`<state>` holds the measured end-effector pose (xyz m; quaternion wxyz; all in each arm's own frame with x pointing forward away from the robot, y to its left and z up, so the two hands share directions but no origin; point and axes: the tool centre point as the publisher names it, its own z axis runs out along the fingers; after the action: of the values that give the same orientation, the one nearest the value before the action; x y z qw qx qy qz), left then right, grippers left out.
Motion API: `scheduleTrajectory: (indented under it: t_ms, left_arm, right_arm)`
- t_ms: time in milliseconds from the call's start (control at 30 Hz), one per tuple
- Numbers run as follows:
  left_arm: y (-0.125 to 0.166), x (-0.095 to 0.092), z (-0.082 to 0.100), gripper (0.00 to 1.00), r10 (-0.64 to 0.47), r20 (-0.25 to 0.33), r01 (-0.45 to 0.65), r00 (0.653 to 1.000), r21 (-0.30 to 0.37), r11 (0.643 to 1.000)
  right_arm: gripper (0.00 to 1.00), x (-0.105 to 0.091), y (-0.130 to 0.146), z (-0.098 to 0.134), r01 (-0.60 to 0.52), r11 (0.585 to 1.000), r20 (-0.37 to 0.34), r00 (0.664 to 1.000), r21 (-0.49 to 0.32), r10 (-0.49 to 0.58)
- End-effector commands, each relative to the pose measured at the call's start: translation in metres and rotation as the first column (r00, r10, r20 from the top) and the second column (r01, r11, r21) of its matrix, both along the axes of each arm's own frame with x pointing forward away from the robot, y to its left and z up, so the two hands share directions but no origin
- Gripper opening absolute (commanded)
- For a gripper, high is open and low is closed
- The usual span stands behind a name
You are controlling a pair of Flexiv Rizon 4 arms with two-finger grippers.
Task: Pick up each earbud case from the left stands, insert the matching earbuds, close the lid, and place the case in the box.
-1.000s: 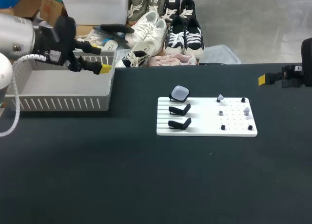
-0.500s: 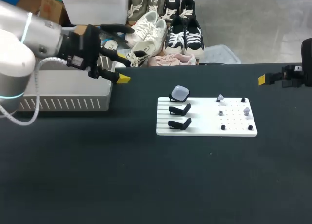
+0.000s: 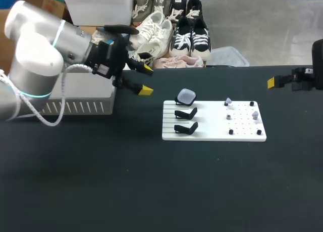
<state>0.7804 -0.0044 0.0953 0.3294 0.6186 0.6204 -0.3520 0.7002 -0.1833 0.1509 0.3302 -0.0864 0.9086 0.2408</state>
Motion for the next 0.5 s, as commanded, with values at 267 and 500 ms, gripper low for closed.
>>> scheduleTrajectory:
  t_ms: [267, 500]
  left_arm:
    - [-0.025, 0.011, -0.027, 1.00, -0.133, -0.086, 0.132, 0.987, -0.019, 0.991]
    - [-0.044, 0.013, -0.036, 1.00, -0.130, -0.093, 0.127, 0.987, -0.036, 0.991]
  right_arm:
    - [1.00, 0.000, -0.001, -0.001, -0.004, 1.000, 0.001, 1.000, 0.003, 0.004]
    - [1.00, 0.000, -0.001, -0.001, -0.004, 1.000, 0.001, 1.000, 0.003, 0.004]
